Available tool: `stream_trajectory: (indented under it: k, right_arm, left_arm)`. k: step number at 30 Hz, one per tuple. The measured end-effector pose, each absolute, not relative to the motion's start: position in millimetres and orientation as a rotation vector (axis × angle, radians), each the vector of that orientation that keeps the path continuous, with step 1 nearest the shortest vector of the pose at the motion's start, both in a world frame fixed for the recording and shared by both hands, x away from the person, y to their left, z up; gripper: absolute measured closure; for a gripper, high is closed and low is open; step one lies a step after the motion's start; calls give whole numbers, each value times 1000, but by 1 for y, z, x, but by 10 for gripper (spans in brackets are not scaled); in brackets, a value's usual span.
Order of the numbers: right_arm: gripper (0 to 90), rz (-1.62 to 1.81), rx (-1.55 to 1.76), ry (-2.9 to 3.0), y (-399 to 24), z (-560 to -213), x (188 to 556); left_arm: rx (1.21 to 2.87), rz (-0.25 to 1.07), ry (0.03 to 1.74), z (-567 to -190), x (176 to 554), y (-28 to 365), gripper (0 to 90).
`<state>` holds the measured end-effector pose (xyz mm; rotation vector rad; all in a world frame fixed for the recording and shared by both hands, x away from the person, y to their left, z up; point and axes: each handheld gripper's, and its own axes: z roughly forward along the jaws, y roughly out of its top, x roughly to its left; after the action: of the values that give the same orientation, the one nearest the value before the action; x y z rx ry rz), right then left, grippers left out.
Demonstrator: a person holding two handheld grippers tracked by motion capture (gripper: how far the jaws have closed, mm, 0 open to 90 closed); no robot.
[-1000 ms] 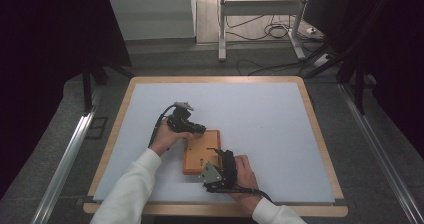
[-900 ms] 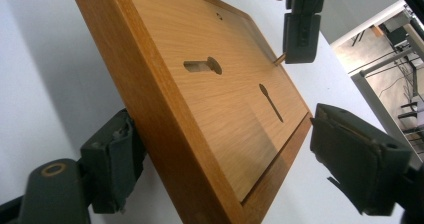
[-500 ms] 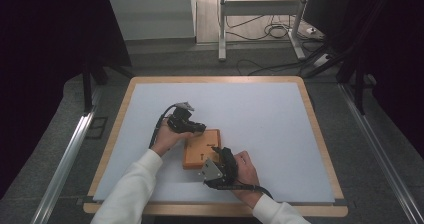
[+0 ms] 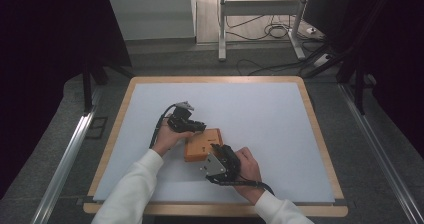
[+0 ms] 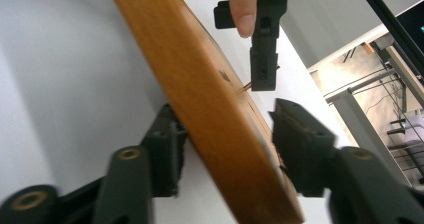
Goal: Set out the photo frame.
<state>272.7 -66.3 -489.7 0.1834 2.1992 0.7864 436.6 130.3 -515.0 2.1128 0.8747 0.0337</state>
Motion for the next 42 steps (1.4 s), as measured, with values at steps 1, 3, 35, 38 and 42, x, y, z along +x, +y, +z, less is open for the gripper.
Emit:
stream_trajectory:
  k: [1,3,35,38,42]
  right_arm:
    - [519,783,186,2201,-67,-489,273]
    - [522,780,184,2201,-67,-488,274]
    - [558,768,168,2269,-66,-472,287]
    - [566,769,169,2287,-65,-467,291]
    - [579,767,168,2308,-63,-461,297]
  left_arm:
    - [2112,35,874,-515,437,130,790]
    - [2108,52,876,-515,436,129,787]
    - [2027,328,990,-520,351,229,498]
    - [2046,346,974,-521,347,228,497]
    - [2047,349,957,-519,344,226,497]
